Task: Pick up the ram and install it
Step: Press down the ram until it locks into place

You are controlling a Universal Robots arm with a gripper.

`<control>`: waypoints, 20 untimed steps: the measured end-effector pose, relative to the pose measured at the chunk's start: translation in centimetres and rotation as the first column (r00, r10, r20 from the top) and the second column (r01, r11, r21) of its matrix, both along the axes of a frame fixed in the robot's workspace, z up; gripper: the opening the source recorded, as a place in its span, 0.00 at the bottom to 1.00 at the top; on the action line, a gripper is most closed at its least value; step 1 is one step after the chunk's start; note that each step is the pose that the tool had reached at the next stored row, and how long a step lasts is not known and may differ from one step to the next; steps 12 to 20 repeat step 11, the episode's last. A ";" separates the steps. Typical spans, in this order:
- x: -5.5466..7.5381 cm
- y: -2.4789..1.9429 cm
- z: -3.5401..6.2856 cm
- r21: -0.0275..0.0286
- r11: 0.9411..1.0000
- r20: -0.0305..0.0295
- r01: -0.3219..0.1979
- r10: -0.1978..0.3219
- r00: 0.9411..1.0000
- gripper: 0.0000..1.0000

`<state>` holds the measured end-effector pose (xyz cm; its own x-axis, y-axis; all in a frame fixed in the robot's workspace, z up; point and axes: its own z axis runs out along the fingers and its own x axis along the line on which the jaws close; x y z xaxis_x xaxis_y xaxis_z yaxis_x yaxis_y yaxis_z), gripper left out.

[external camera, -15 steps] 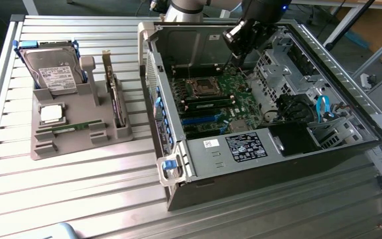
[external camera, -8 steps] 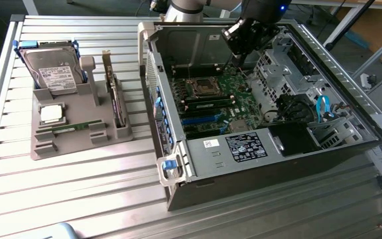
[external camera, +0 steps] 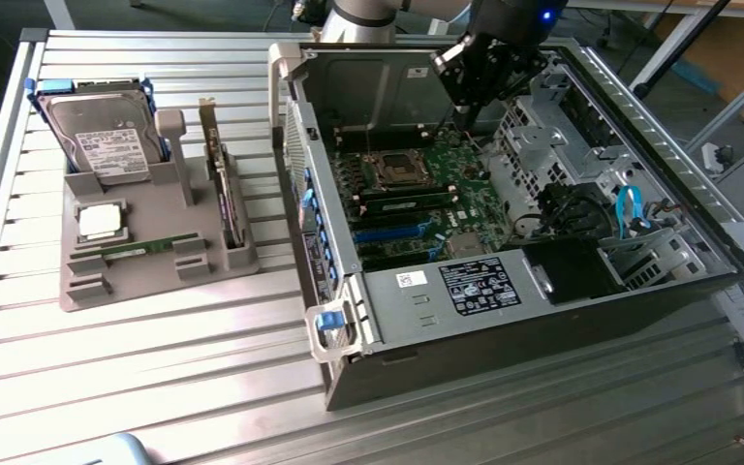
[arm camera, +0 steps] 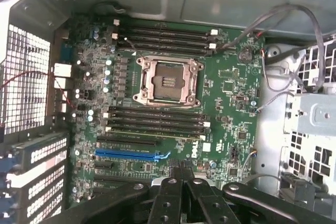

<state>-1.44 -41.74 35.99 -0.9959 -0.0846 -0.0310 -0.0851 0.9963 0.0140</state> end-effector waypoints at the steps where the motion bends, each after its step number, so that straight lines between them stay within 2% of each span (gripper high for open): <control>1: 0.0 0.00 0.00 0.000 1.000 0.000 0.000 0.000 1.000 0.10; 3: 0.0 0.00 0.00 0.000 1.000 -0.001 0.000 0.000 1.000 0.10; 6: 0.0 0.00 0.00 0.000 1.000 -0.012 0.000 0.000 1.000 0.10; 20: 0.0 0.00 0.00 0.000 1.000 -0.012 0.000 0.000 1.000 0.10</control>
